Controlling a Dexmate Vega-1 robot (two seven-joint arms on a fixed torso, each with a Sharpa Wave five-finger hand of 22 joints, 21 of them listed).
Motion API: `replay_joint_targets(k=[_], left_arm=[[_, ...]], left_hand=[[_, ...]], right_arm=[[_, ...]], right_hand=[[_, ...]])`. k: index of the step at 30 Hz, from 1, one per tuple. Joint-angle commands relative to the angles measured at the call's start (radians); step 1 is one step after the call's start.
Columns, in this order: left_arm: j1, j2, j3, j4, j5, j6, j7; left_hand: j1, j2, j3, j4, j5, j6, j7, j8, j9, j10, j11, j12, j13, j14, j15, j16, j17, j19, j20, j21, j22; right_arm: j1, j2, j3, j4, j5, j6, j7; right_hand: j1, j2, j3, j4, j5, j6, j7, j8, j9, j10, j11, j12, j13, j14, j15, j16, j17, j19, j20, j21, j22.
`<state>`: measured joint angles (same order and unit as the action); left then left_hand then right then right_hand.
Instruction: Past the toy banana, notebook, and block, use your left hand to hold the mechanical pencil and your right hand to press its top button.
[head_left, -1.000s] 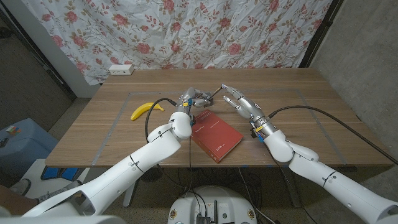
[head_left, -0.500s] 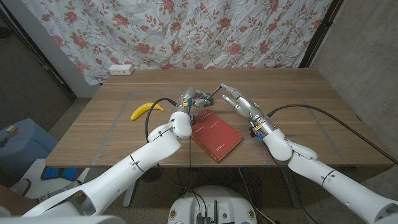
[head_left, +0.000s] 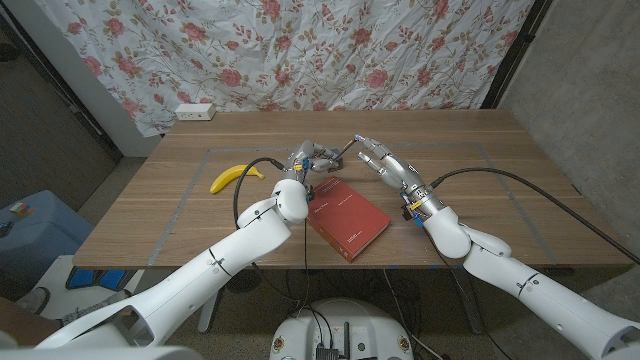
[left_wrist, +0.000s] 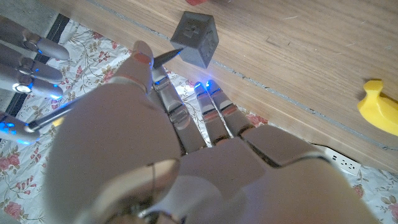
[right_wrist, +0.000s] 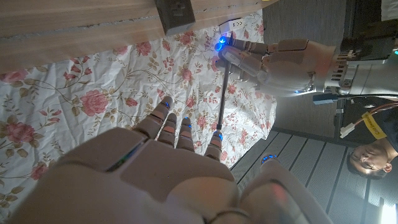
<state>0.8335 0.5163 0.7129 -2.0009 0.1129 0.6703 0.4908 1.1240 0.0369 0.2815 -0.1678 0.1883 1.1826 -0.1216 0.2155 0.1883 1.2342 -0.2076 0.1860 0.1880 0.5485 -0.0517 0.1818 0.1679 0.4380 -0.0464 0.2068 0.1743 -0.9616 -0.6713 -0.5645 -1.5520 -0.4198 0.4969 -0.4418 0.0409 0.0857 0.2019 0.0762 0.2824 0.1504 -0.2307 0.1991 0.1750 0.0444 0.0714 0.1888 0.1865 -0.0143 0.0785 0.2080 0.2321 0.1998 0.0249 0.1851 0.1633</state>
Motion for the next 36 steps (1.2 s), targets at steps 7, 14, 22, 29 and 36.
replay_joint_targets(k=[7, 14, 22, 29, 36], left_arm=[[-0.002, 0.001, -0.002, 0.003, -0.003, 0.001, -0.002], [-0.002, 0.001, -0.002, 0.004, -0.004, 0.001, -0.001], [-0.007, 0.000, 0.000, 0.011, -0.006, -0.003, -0.005], [-0.013, 0.002, 0.001, 0.017, -0.007, -0.007, -0.010], [-0.018, 0.001, 0.001, 0.019, -0.006, -0.005, -0.012]], left_hand=[[0.006, 0.008, -0.002, 0.000, 0.006, 0.000, 0.004, -0.001, 0.003, 0.026, -0.017, 0.006, 0.002, 0.009, -0.167, -0.003, 0.001, -0.006, -0.048, -0.001, 0.004], [0.006, 0.008, -0.002, 0.000, 0.006, 0.000, 0.004, -0.001, 0.003, 0.025, -0.017, 0.006, 0.002, 0.009, -0.167, -0.003, 0.001, -0.006, -0.048, -0.001, 0.004], [0.007, 0.009, -0.003, 0.000, 0.006, 0.000, 0.004, -0.001, 0.004, 0.025, -0.017, 0.006, 0.002, 0.009, -0.167, -0.003, 0.001, -0.006, -0.048, -0.001, 0.004], [0.007, 0.009, -0.003, 0.001, 0.006, -0.001, 0.004, -0.002, 0.004, 0.026, -0.017, 0.006, 0.002, 0.009, -0.167, -0.003, 0.001, -0.007, -0.048, -0.001, 0.004], [0.007, 0.009, -0.004, 0.001, 0.006, -0.003, 0.003, -0.003, 0.004, 0.026, -0.017, 0.006, 0.002, 0.009, -0.167, -0.003, 0.001, -0.007, -0.047, -0.002, 0.004]], right_arm=[[-0.008, 0.001, 0.014, -0.003, -0.001, 0.004, -0.023], [-0.009, 0.002, 0.017, -0.003, -0.003, 0.003, -0.030], [-0.009, 0.002, 0.019, -0.001, -0.004, 0.007, -0.036], [-0.009, 0.004, 0.021, 0.001, -0.005, 0.007, -0.040], [-0.005, 0.004, 0.020, 0.004, -0.002, 0.010, -0.036]], right_hand=[[0.000, 0.026, 0.001, 0.003, 0.005, 0.019, 0.011, 0.002, 0.002, 0.000, 0.002, 0.005, 0.001, 0.001, 0.004, 0.005, 0.003, 0.006, 0.001, 0.002, 0.003], [0.001, 0.026, 0.002, 0.004, 0.006, 0.020, 0.010, 0.000, 0.002, 0.002, 0.002, 0.006, 0.001, 0.002, 0.003, 0.005, 0.003, 0.007, 0.001, 0.002, 0.003], [0.002, 0.026, 0.003, 0.005, 0.007, 0.021, 0.010, -0.001, 0.001, 0.004, 0.001, 0.007, 0.001, 0.004, 0.005, 0.006, 0.002, 0.009, -0.001, 0.003, 0.003], [0.003, 0.026, 0.004, 0.005, 0.008, 0.022, 0.010, -0.003, 0.001, 0.005, 0.002, 0.007, 0.001, 0.006, 0.005, 0.006, 0.002, 0.010, -0.001, 0.003, 0.003], [0.003, 0.026, 0.005, 0.006, 0.009, 0.023, 0.010, -0.003, 0.001, 0.005, 0.002, 0.007, 0.001, 0.006, 0.005, 0.006, 0.002, 0.010, -0.001, 0.003, 0.003]])
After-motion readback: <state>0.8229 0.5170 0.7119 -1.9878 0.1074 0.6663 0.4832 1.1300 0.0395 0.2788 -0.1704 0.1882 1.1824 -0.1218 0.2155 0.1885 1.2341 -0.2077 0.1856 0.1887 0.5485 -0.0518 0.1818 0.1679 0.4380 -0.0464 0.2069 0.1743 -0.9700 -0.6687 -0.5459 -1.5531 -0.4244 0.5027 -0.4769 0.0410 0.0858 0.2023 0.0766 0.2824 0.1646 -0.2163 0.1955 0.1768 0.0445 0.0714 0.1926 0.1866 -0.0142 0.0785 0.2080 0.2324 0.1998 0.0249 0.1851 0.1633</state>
